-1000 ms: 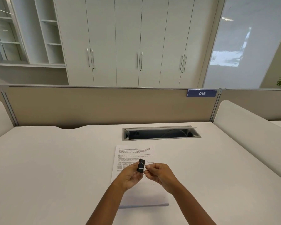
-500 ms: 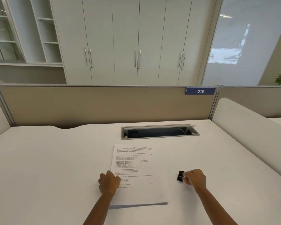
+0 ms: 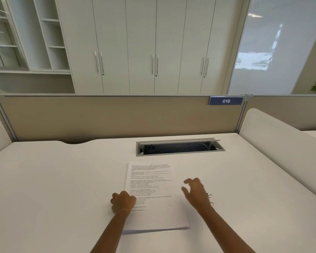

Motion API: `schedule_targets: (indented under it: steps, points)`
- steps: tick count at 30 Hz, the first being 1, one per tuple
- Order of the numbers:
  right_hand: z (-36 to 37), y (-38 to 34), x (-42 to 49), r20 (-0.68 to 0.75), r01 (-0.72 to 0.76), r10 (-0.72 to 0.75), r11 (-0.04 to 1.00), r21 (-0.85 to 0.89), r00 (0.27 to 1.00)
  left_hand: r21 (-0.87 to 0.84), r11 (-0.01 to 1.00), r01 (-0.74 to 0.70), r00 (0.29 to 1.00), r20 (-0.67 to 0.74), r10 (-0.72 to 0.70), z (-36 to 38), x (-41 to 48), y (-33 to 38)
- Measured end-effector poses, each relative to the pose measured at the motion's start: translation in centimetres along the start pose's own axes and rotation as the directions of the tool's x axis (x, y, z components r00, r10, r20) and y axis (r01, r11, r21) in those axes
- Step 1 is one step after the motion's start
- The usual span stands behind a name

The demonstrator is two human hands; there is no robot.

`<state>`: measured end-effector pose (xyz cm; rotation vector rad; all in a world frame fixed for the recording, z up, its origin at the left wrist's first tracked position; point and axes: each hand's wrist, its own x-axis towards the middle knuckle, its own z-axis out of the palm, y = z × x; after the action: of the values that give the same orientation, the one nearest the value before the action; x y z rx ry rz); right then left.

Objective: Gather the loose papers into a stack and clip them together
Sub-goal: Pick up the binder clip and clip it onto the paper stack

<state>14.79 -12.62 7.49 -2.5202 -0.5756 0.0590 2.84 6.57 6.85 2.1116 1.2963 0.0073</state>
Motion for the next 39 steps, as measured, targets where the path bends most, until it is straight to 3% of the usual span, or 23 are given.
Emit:
schedule_targets:
  steps: [3, 5, 9, 19, 23, 26, 28, 30, 32, 34, 39]
  points:
    - [1.6, -1.4, -0.2, 0.308, 0.037, 0.003, 0.992, -0.124, 0.951, -0.023, 1.0, 0.018, 0.999, 0.027, -0.017, -0.2, 0.0, 0.2]
    - [2.3, -1.9, -0.3, 0.414, 0.059, 0.046, 0.97, -0.237, 0.909, -0.034, 0.999, 0.028, 0.998, 0.059, -0.026, -0.3, 0.1, 0.4]
    - [2.8, -2.5, -0.3, 0.413, 0.08, 0.069, 0.939, -0.333, 0.908, -0.083, 0.995, 0.061, 0.992, 0.118, -0.051, -0.8, 0.7, 0.7]
    - [2.6, -3.2, 0.0, 0.38, 0.07, 0.084, 0.925, -0.374, 0.921, -0.262, 0.959, 0.111, 0.982, 0.18, -0.064, -1.3, 2.0, 1.0]
    - [2.4, -3.2, 0.1, 0.381, 0.078, 0.086, 0.916, -0.394, 0.92, -0.557, 0.806, 0.199, 0.963, 0.263, -0.056, -1.8, 2.4, 0.8]
    - [2.5, -3.2, 0.1, 0.381, 0.078, 0.087, 0.914, -0.398, 0.92, -0.622, 0.743, 0.246, 0.936, 0.351, -0.017, -2.0, 2.6, 1.3]
    - [2.4, -3.2, 0.1, 0.381, 0.079, 0.088, 0.912, -0.402, 0.92, -0.579, 0.784, 0.223, 0.943, 0.331, -0.023, -1.4, 2.3, 2.1]
    - [2.4, -3.2, 0.1, 0.382, 0.078, 0.089, 0.913, -0.401, 0.92, -0.302, 0.942, 0.147, 0.976, 0.202, -0.088, -0.5, 2.1, 2.4]
    - [2.5, -3.1, 0.2, 0.381, 0.078, 0.089, 0.913, -0.4, 0.92, -0.031, 0.99, 0.136, 0.988, 0.082, -0.133, 0.0, 1.3, 2.5]
    - [2.5, -3.1, 0.2, 0.377, 0.074, 0.09, 0.913, -0.401, 0.922, -0.008, 0.989, 0.145, 0.987, 0.074, -0.144, 0.3, 1.3, 2.4]
    - [2.6, -3.1, 0.3, 0.376, 0.083, 0.081, 0.912, -0.402, 0.923, -0.189, 0.975, 0.113, 0.984, 0.155, -0.084, 0.3, 1.5, 2.7]
